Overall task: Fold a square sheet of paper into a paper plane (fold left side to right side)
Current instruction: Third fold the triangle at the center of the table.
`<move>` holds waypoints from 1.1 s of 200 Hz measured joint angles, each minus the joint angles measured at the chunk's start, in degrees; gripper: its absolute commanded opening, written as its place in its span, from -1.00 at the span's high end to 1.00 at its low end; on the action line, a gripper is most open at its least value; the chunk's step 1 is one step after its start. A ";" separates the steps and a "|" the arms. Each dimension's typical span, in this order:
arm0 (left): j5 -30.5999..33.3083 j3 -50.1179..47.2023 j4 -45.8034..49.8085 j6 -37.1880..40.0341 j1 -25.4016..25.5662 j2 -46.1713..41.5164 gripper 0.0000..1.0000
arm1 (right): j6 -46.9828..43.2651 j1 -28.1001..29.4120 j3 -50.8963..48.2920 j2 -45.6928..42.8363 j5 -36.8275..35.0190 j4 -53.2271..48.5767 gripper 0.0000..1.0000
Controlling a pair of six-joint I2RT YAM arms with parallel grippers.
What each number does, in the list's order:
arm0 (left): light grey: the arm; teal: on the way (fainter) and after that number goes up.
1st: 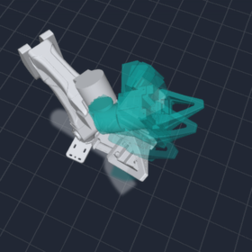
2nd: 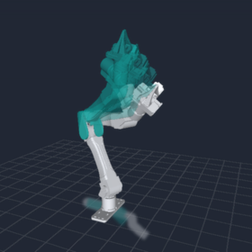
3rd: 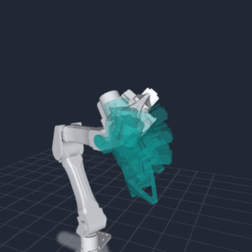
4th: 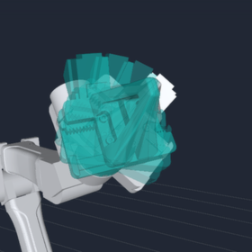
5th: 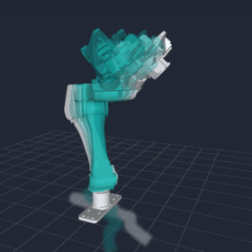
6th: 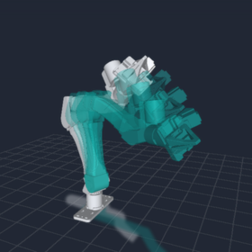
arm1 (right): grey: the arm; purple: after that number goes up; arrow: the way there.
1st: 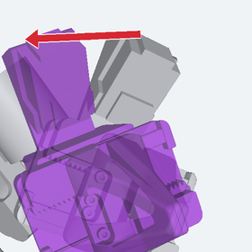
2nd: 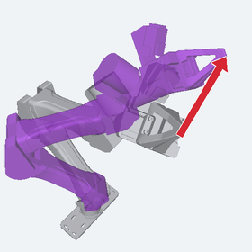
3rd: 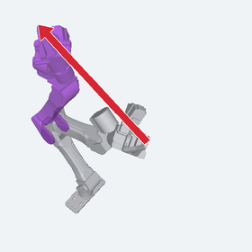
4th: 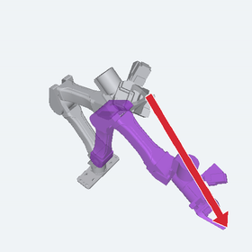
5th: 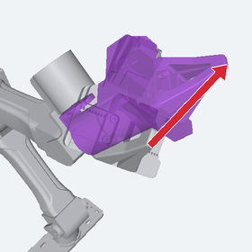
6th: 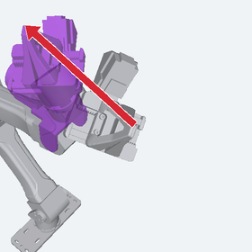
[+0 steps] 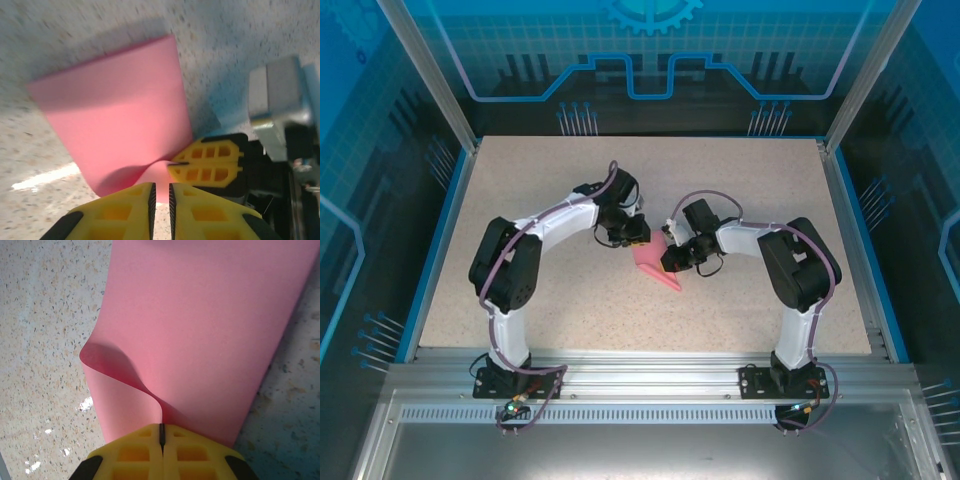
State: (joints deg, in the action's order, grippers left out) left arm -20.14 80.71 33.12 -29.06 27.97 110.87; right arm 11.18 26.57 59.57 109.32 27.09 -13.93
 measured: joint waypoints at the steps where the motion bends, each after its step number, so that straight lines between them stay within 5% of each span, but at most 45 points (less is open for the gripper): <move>1: -0.11 -0.11 -0.09 -0.04 0.04 0.02 0.63 | 0.00 0.00 0.02 0.00 0.00 0.00 0.98; 220: -1.95 -5.62 -4.98 -2.56 3.34 5.77 0.73 | 0.00 0.00 0.55 0.42 0.17 -0.61 0.94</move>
State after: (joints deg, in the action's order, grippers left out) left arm -22.09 75.09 28.14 -31.62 31.31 116.64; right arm 11.18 26.57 60.12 109.73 27.27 -14.55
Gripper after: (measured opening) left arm 0.136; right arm 0.041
